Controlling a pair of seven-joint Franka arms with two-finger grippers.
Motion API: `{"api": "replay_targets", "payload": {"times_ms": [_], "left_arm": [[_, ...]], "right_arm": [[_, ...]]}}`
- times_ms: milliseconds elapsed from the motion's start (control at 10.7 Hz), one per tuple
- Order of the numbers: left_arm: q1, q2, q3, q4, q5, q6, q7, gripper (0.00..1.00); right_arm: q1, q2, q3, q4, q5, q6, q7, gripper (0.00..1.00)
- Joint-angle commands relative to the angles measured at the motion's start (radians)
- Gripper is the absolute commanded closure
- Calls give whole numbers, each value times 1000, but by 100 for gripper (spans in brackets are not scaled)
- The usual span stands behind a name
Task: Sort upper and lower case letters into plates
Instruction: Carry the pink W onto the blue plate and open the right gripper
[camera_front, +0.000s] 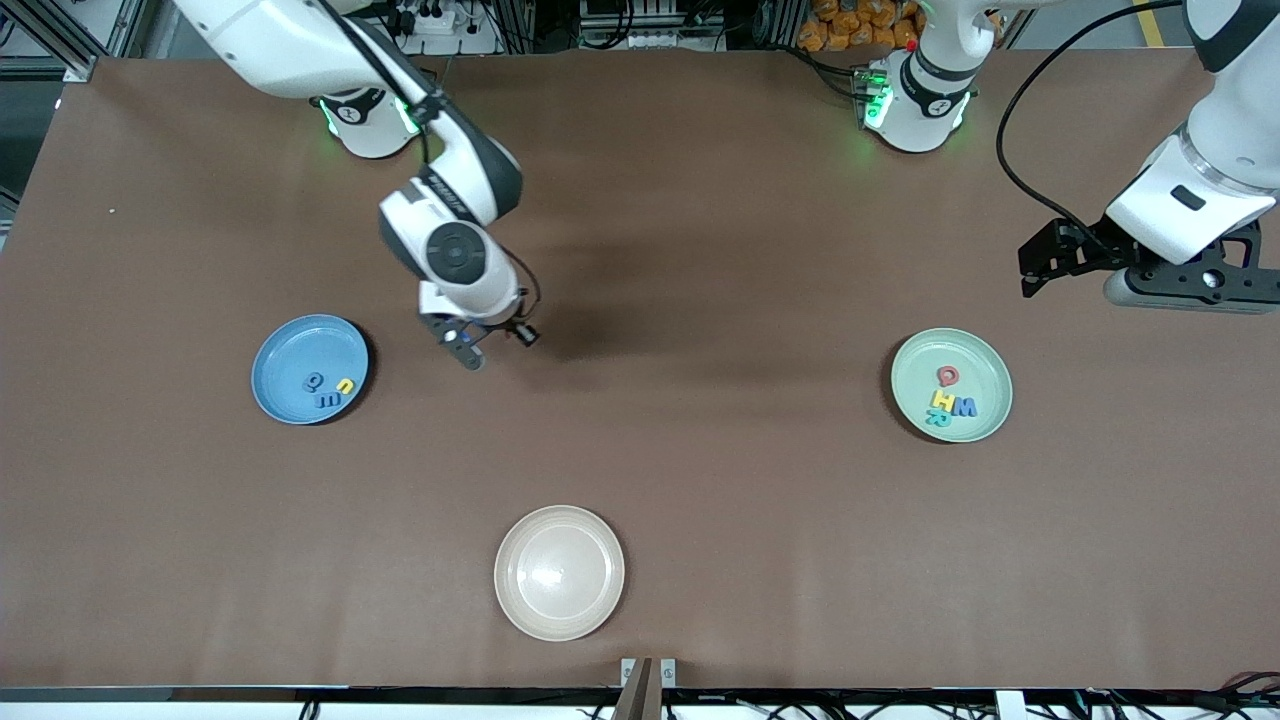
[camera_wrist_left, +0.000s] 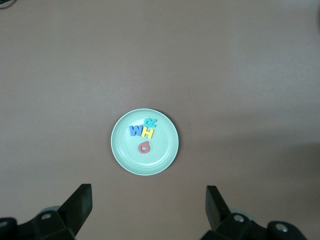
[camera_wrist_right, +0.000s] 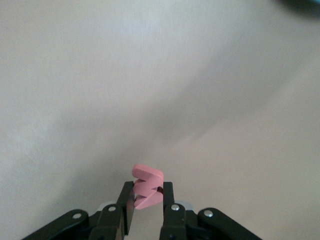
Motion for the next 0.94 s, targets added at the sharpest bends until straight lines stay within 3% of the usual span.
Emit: {"api": "replay_targets", "payload": {"times_ms": [0, 282, 469, 845], "left_arm": [[6, -13, 0, -10, -18, -9, 7, 0], [6, -13, 0, -12, -18, -9, 11, 0], [6, -13, 0, -13, -18, -10, 11, 0], [6, -11, 0, -13, -18, -10, 17, 0]], "right_arm": [[-115, -60, -16, -21, 41, -57, -238, 100], [-155, -80, -160, -18, 41, -94, -564, 100], [-155, -81, -288, -18, 46, -94, -788, 100], [-158, -74, -379, -24, 44, -59, -926, 100]]}}
